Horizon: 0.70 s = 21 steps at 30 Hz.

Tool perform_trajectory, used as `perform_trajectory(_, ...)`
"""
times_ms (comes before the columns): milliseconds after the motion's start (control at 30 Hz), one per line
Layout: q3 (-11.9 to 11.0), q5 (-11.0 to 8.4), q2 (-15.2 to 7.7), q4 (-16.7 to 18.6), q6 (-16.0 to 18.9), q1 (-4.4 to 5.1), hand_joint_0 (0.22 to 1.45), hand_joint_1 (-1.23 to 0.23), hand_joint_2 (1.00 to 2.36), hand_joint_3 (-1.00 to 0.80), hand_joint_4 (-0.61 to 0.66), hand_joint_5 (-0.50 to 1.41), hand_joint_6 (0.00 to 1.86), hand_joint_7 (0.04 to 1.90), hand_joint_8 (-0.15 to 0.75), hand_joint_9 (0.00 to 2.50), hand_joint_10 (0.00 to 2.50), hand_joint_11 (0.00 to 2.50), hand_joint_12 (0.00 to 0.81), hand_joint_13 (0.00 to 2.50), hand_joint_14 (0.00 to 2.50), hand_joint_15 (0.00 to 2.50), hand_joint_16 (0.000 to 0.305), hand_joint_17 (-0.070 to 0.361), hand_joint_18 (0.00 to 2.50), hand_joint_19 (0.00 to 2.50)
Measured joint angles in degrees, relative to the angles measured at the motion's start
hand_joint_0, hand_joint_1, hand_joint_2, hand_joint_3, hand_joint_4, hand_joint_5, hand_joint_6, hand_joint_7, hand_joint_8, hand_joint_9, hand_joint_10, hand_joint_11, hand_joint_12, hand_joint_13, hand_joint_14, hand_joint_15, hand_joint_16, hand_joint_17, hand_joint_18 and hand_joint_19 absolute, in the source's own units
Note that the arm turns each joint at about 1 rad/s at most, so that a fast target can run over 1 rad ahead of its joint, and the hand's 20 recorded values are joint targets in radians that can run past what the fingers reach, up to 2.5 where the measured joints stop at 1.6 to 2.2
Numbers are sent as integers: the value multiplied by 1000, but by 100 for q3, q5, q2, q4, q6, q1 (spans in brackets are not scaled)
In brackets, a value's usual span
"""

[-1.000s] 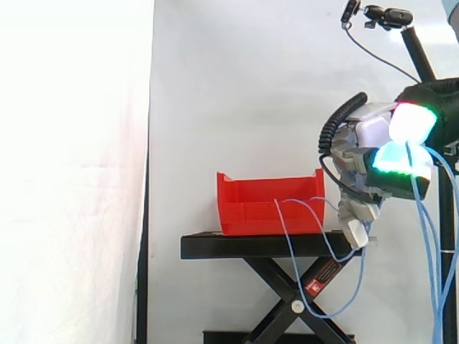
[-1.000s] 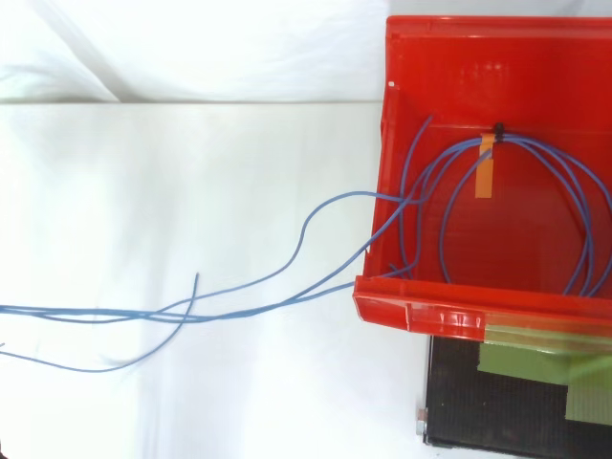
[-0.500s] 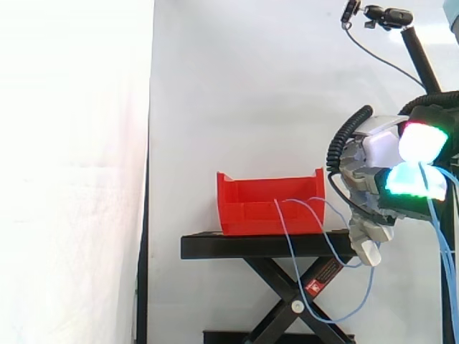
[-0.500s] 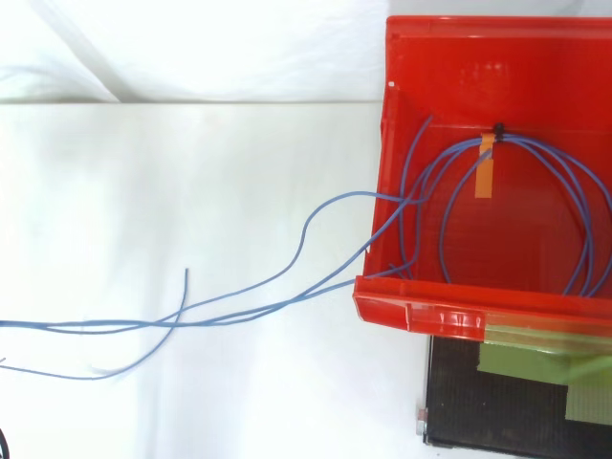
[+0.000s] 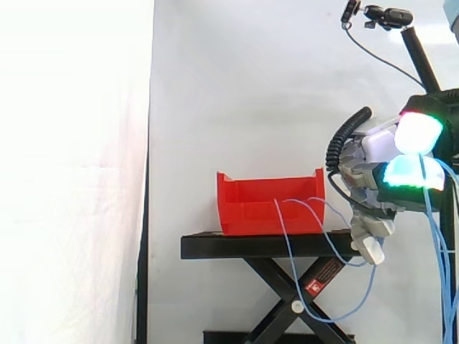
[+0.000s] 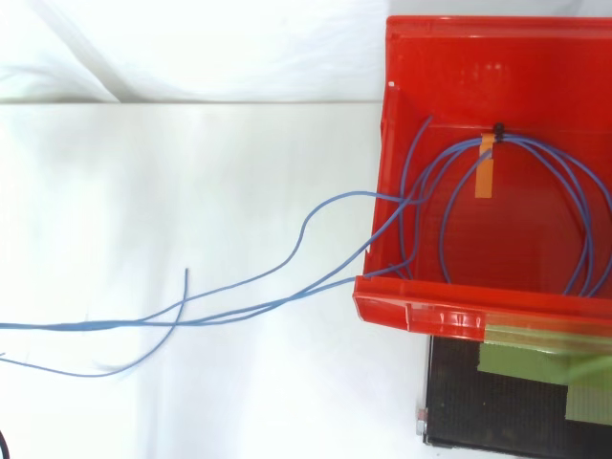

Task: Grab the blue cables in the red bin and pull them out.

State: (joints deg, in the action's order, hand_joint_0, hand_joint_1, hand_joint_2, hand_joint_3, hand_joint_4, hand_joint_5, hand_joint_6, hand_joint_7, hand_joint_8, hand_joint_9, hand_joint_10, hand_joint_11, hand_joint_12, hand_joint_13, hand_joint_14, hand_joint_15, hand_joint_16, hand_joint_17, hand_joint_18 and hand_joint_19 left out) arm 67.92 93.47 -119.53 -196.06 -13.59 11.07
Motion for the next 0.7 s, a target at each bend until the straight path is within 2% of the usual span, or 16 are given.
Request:
perform_trajectory(167, 1, 4, -1, 5, 175, 0, 677, -857, 1000, -1000, 195, 815, 627, 500, 260, 865, 22, 548, 335, 730, 16, 410, 43, 97, 560, 557)
perform_trajectory(700, 2, 1, -2, 6, 288, 0, 650, -877, 1000, -1000, 219, 797, 639, 492, 268, 863, 20, 559, 344, 735, 15, 411, 45, 101, 567, 542)
